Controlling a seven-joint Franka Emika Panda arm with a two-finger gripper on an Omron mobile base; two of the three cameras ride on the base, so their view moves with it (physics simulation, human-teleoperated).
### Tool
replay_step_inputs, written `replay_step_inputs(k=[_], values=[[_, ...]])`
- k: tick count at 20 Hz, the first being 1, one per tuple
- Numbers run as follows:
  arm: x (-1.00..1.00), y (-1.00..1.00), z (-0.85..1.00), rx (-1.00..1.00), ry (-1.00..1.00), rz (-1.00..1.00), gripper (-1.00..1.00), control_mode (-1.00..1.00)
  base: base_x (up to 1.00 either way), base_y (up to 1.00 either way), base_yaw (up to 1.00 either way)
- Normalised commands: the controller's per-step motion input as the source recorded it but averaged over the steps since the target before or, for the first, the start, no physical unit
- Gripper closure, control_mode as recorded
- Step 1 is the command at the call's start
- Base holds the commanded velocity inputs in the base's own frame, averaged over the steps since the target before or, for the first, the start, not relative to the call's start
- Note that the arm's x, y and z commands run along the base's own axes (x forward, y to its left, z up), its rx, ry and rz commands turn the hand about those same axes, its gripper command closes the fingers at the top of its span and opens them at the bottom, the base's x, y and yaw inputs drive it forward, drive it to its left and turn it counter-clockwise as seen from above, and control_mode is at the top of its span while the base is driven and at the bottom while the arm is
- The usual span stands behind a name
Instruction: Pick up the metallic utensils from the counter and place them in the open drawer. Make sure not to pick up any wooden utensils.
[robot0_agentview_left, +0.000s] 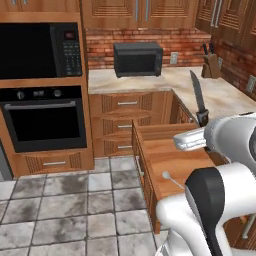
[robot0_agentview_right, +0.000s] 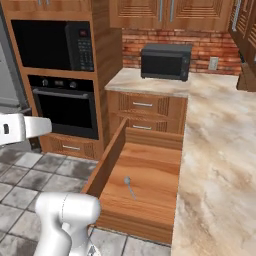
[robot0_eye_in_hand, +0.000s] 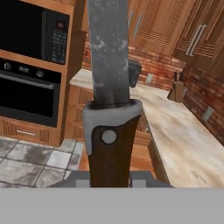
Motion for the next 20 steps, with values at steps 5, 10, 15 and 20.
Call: replay_step_inputs(k=[5, 10, 15, 20], values=[[0.00, 0.00, 0.00, 0.00, 0.00, 0.00, 1.00, 1.00, -0.58, -0.14, 0.00], [0.00, 0.00, 0.00, 0.00, 0.00, 0.00, 1.00, 1.00, -0.35, -0.31, -0.01], [0.19, -0.33, -0.07, 0.00, 0.14, -0.03, 1.00, -1.00, -0.07, -0.21, -0.03], [0.80, -0.30, -0.45, 0.00, 0.59, -0.04, 1.00, -1.00, 0.00, 0.00, 0.00]])
